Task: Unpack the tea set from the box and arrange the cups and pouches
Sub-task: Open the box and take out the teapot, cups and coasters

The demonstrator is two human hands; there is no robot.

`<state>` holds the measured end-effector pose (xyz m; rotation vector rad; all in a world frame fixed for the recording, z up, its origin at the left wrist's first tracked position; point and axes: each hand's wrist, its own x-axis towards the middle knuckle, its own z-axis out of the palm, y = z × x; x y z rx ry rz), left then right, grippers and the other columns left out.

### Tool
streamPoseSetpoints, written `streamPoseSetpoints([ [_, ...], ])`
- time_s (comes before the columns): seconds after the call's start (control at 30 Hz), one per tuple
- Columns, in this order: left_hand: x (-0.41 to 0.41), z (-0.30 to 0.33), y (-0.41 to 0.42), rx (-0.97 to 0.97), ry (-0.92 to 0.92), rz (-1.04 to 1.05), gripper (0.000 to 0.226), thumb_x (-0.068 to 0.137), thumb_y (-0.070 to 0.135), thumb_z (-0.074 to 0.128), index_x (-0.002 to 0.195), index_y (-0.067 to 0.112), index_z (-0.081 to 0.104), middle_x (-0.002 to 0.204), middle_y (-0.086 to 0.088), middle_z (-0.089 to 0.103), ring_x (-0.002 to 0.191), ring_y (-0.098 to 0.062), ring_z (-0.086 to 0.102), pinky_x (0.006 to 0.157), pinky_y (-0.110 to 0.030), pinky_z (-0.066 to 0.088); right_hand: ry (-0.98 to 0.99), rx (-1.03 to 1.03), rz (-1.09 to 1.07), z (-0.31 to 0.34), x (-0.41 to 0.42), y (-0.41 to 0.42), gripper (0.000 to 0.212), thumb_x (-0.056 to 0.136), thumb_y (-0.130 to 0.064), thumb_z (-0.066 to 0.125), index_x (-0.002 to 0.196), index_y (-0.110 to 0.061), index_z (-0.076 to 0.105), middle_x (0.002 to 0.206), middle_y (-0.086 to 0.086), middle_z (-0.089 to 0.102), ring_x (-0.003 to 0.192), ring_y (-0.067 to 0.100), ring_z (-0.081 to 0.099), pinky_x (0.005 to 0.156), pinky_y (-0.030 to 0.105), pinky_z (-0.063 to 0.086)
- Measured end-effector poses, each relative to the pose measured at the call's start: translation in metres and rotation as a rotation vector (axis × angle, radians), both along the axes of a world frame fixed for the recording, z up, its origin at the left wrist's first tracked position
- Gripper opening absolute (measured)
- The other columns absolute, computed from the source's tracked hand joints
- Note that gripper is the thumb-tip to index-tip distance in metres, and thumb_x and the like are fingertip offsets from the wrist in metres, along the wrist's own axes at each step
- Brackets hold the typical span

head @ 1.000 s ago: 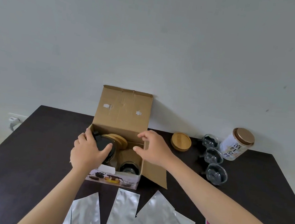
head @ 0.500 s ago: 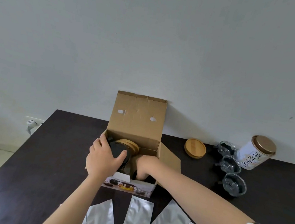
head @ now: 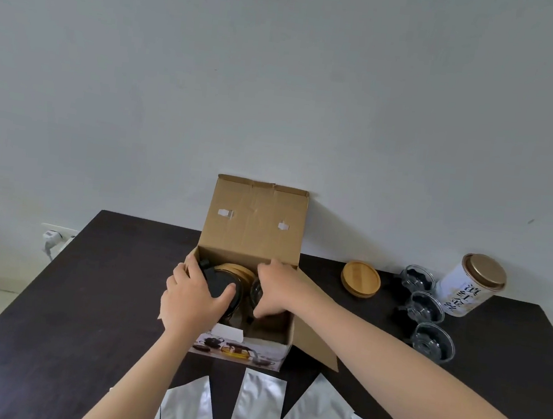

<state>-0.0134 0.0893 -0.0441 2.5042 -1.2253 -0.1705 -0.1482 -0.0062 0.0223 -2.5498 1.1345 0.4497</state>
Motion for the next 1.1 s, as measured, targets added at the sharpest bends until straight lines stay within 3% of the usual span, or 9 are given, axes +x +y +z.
streamPoseSetpoints([
  [0.1, 0.0, 0.001, 0.0, 0.004, -0.004, 0.0, 0.1, 0.077, 0.073, 0.047, 0.147, 0.009, 0.017, 0.143, -0.018, 0.038, 0.125, -0.036, 0.044, 0.09, -0.043, 0.048, -0.165, -0.041, -0.086, 0.021, -0.009, -0.004, 0.075, 0.067, -0.036, 0.081, 0.126, -0.011, 0.04, 0.115, 0.009, 0.05, 0.093, 0.023, 0.054, 0.065, 0.031, 0.048],
  [0.23, -0.001, 0.003, 0.001, 0.016, -0.002, -0.007, 0.099, 0.078, 0.073, 0.046, 0.147, 0.009, 0.016, 0.143, -0.018, 0.038, 0.125, -0.036, 0.044, 0.089, -0.043, 0.048, -0.329, 0.001, -0.212, 0.045, -0.039, -0.01, 0.083, 0.068, -0.032, 0.077, 0.137, -0.012, 0.034, 0.117, 0.008, 0.052, 0.098, 0.021, 0.055, 0.077, 0.036, 0.055],
  [0.4, 0.001, 0.003, 0.002, 0.023, -0.007, -0.009, 0.098, 0.079, 0.072, 0.045, 0.147, 0.008, 0.017, 0.142, -0.02, 0.038, 0.124, -0.038, 0.043, 0.089, -0.045, 0.048, -0.491, 0.011, -0.477, 0.06, -0.101, -0.021, 0.079, 0.066, -0.026, 0.076, 0.136, -0.015, 0.041, 0.13, 0.006, 0.039, 0.115, 0.023, 0.049, 0.089, 0.031, 0.047],
  [0.47, 0.001, 0.002, 0.002, 0.022, -0.01, -0.013, 0.097, 0.079, 0.071, 0.046, 0.147, 0.007, 0.017, 0.142, -0.021, 0.038, 0.124, -0.039, 0.043, 0.089, -0.046, 0.048, -0.49, -0.003, -0.573, 0.059, -0.131, -0.026, 0.077, 0.067, -0.024, 0.075, 0.136, -0.015, 0.042, 0.132, 0.007, 0.037, 0.118, 0.023, 0.047, 0.089, 0.031, 0.045],
  [0.6, 0.0, 0.002, 0.001, 0.029, -0.017, -0.015, 0.098, 0.079, 0.071, 0.046, 0.147, 0.007, 0.017, 0.141, -0.022, 0.038, 0.123, -0.041, 0.043, 0.086, -0.048, 0.049, -0.484, -0.051, -0.787, 0.036, -0.197, -0.038, 0.067, 0.066, -0.026, 0.076, 0.126, -0.01, 0.05, 0.124, 0.011, 0.046, 0.101, 0.022, 0.051, 0.076, 0.03, 0.047],
  [0.7, -0.001, 0.002, 0.001, 0.038, -0.016, -0.011, 0.099, 0.079, 0.072, 0.045, 0.147, 0.006, 0.016, 0.14, -0.023, 0.039, 0.122, -0.042, 0.044, 0.085, -0.049, 0.049, -0.441, -0.08, -0.957, 0.017, -0.244, -0.045, 0.068, 0.067, -0.029, 0.075, 0.126, -0.006, 0.048, 0.121, 0.011, 0.051, 0.106, 0.026, 0.054, 0.072, 0.031, 0.043],
  [0.8, -0.001, 0.002, 0.0, 0.053, -0.031, -0.005, 0.1, 0.078, 0.074, 0.043, 0.147, 0.007, 0.016, 0.14, -0.023, 0.039, 0.122, -0.041, 0.045, 0.083, -0.049, 0.05, -0.422, -0.121, -1.099, 0.002, -0.282, -0.052, 0.058, 0.054, -0.036, 0.071, 0.099, -0.005, 0.053, 0.098, 0.011, 0.055, 0.09, 0.028, 0.057, 0.066, 0.033, 0.047],
  [0.9, -0.001, 0.002, -0.001, 0.066, -0.031, -0.001, 0.1, 0.078, 0.074, 0.042, 0.148, 0.008, 0.015, 0.14, -0.022, 0.039, 0.122, -0.041, 0.044, 0.083, -0.049, 0.051, -0.421, -0.154, -1.211, -0.021, -0.315, -0.068, 0.076, 0.043, -0.047, 0.07, 0.106, -0.009, 0.055, 0.109, 0.015, 0.053, 0.095, 0.032, 0.057, 0.078, 0.041, 0.056],
  [1.1, -0.001, 0.001, -0.001, 0.072, -0.04, 0.005, 0.099, 0.078, 0.073, 0.042, 0.148, 0.008, 0.016, 0.141, -0.023, 0.038, 0.123, -0.042, 0.043, 0.083, -0.05, 0.05, -0.387, -0.172, -1.36, -0.039, -0.34, -0.084, 0.074, 0.064, -0.039, 0.081, 0.12, -0.002, 0.049, 0.127, 0.021, 0.042, 0.105, 0.04, 0.055, 0.086, 0.044, 0.051],
])
